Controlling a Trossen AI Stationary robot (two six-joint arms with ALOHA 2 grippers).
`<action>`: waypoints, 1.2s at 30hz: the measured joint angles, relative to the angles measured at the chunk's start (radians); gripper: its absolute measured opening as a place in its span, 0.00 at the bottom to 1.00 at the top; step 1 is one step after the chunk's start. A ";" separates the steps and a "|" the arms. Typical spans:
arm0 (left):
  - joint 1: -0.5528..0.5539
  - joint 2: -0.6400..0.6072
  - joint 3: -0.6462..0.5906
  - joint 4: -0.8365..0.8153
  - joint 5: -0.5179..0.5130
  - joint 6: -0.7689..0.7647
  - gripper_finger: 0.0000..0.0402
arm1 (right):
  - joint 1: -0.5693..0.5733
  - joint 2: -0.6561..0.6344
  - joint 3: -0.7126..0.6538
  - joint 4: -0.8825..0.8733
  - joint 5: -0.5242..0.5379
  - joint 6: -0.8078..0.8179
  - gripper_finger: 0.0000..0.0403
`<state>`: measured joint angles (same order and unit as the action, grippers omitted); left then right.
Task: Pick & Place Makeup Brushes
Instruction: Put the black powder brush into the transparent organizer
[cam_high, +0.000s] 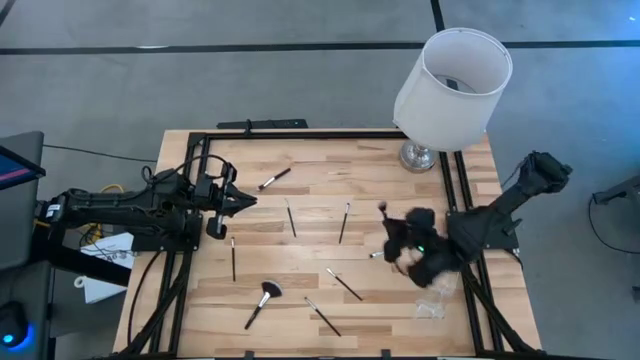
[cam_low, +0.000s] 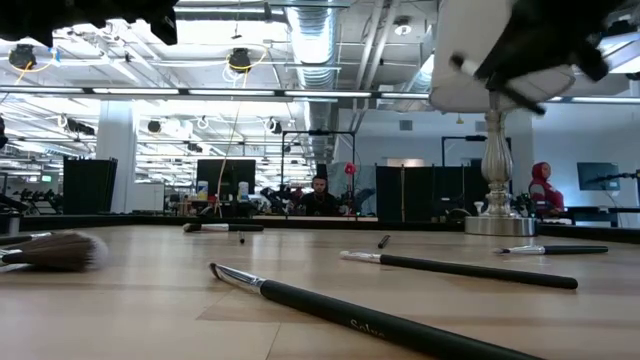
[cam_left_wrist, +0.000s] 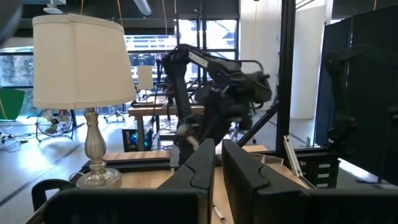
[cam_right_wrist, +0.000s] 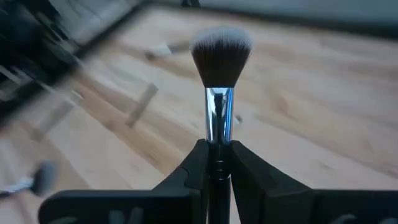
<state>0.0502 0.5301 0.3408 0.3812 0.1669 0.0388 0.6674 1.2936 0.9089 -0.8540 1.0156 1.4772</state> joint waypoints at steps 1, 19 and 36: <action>0.000 0.000 0.000 0.000 0.000 -0.009 0.07 | 0.045 0.007 0.000 -0.020 0.053 0.050 0.08; -0.073 0.016 -0.036 0.000 0.074 -0.134 0.07 | 0.472 0.200 0.002 -0.046 0.280 0.345 0.10; -0.115 0.078 -0.103 0.163 -0.009 -0.201 0.07 | 0.732 0.199 0.003 -0.098 0.424 0.216 0.10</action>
<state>-0.0652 0.6079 0.2375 0.5441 0.1575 -0.1625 1.3991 1.4929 0.9119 -0.9517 1.4393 1.6929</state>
